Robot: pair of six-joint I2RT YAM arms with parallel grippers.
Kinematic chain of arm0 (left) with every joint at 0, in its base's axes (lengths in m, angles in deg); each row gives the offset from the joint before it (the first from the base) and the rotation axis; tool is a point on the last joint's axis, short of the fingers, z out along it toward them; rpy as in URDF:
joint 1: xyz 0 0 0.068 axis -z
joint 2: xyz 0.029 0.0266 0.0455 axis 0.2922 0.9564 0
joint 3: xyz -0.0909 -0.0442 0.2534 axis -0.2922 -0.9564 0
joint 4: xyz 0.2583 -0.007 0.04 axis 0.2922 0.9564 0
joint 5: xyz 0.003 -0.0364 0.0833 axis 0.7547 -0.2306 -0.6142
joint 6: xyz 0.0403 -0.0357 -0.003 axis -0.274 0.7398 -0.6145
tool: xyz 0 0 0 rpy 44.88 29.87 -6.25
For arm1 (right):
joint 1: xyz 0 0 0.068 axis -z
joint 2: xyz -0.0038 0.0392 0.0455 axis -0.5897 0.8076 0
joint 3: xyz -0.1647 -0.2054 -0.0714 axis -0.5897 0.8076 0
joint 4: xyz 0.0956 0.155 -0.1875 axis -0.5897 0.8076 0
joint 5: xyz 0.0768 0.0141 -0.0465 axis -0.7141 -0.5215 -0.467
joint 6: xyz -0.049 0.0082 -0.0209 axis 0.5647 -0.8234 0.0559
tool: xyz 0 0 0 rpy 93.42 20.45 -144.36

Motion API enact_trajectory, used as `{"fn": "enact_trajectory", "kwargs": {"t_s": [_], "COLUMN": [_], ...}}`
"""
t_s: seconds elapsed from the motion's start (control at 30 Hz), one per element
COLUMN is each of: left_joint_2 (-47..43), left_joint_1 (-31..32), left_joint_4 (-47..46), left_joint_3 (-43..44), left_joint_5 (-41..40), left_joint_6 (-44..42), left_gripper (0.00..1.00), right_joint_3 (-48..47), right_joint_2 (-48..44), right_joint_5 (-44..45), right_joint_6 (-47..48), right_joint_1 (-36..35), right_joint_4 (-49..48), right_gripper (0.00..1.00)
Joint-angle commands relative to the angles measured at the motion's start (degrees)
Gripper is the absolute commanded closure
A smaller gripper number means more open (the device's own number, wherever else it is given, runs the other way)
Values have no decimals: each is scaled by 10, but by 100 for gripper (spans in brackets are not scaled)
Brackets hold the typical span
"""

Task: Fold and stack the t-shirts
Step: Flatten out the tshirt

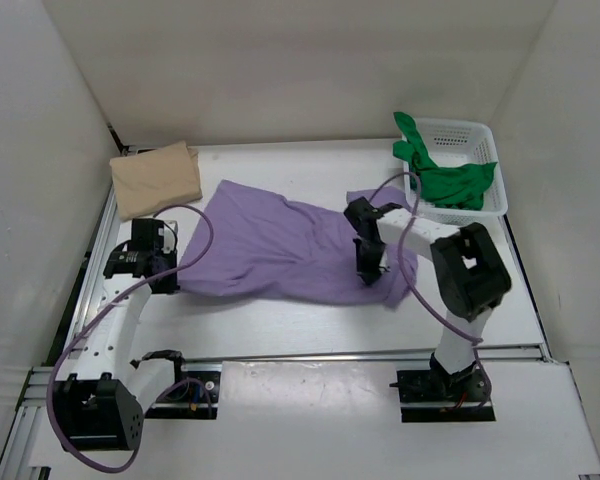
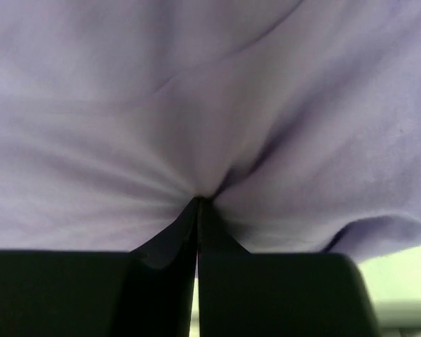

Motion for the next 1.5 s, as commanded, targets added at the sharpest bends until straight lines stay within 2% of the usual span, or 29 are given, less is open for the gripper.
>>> {"fn": "enact_trajectory", "kwargs": {"t_s": [0.0,0.07,0.1,0.17,0.2,0.23,0.4,0.57,0.67,0.87,0.93,0.97,1.0,1.07,1.1,1.17,1.3,1.4,1.43,1.47], "left_joint_2": [-30,-30,-30,-30,-23,-23,-17,-17,-23,-23,-23,-23,-17,-17,-17,-17,-2,34,48,64], "left_joint_1": [-12,-17,-18,-18,-18,-18,-18,-18,-18,-23,-23,-23,-23,-23,-23,-23,-23,-23,-23,-23], "left_joint_4": [24,24,24,24,24,24,19,14,14,14,14,14,14,14,14,14,7,-21,-29,-36], "left_joint_3": [-13,-13,-13,-13,-13,-13,-13,-19,-19,-24,-24,-24,-24,-24,-24,-24,-19,3,38,65], "left_joint_5": [-14,-14,-14,-8,-8,-8,-8,-3,-3,-3,-3,2,2,2,2,2,2,2,-3,-3], "left_joint_6": [0,0,0,0,0,0,0,0,0,0,0,0,0,0,0,0,0,0,0,0], "left_gripper": [90,90,90,90,90,90,90,90,90,90,90,90,90,90,90,90,90,90,90,90], "right_joint_3": [102,106,92,19,-12,-43,-208,-303,-320,-311,-299,-299,-293,-287,-281,-281,-299,-391,-432,-533], "right_joint_2": [-66,-89,-104,-104,-104,-95,-18,98,140,164,164,164,164,164,158,150,136,131,137,142], "right_joint_5": [-10,-25,-25,-18,5,15,20,-9,-32,-63,-69,-69,-69,-62,-57,-33,1,9,9,9], "right_joint_6": [-14,-5,2,25,31,43,55,60,66,66,66,66,66,66,66,66,76,88,95,107], "right_joint_1": [7,7,7,7,7,7,50,79,80,80,80,80,80,80,80,80,80,80,80,80], "right_joint_4": [49,43,43,43,43,52,57,62,62,23,12,11,11,6,6,6,14,46,54,69], "right_gripper": [100,97,81,63,47,44,40,40,39,39,44,49,61,76,91,99,99,99,99,99]}}
